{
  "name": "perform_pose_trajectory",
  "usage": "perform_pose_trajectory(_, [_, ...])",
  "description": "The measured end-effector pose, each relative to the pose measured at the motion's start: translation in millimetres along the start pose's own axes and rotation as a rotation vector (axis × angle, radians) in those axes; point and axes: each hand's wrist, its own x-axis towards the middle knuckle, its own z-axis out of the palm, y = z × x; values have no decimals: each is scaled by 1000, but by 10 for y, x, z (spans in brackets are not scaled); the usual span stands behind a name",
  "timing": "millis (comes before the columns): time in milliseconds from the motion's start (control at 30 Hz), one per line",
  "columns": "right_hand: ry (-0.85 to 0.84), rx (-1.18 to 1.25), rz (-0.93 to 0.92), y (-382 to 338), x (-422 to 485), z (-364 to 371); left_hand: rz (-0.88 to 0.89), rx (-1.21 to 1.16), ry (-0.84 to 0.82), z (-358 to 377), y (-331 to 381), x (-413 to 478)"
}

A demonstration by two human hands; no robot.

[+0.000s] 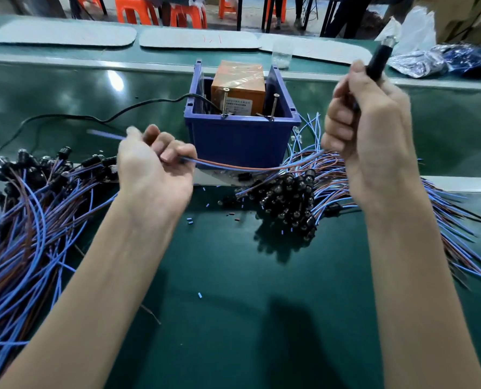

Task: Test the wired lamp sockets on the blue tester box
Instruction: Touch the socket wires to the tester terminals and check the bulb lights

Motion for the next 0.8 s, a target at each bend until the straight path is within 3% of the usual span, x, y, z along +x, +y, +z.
perform_pose_trajectory(167, [6, -129, -7, 32, -7, -43, -15, 804, -314, 35, -147, -98])
perform_pose_trajectory(233, [9, -205, 4, 60, -8, -37, -73, 1008, -371, 46, -230, -135])
perform_pose_trajectory(333, [0, -317, 26, 113, 7, -25, -134, 1136, -452, 43, -299, -147])
perform_pose_trajectory(467, [-91, -415, 87, 180, 9, -19, -64, 1265, -526, 1, -284, -145])
perform_pose_trajectory(800, [-184, -427, 114, 246, 15, -5, -138, 1357, -633, -46, -297, -172])
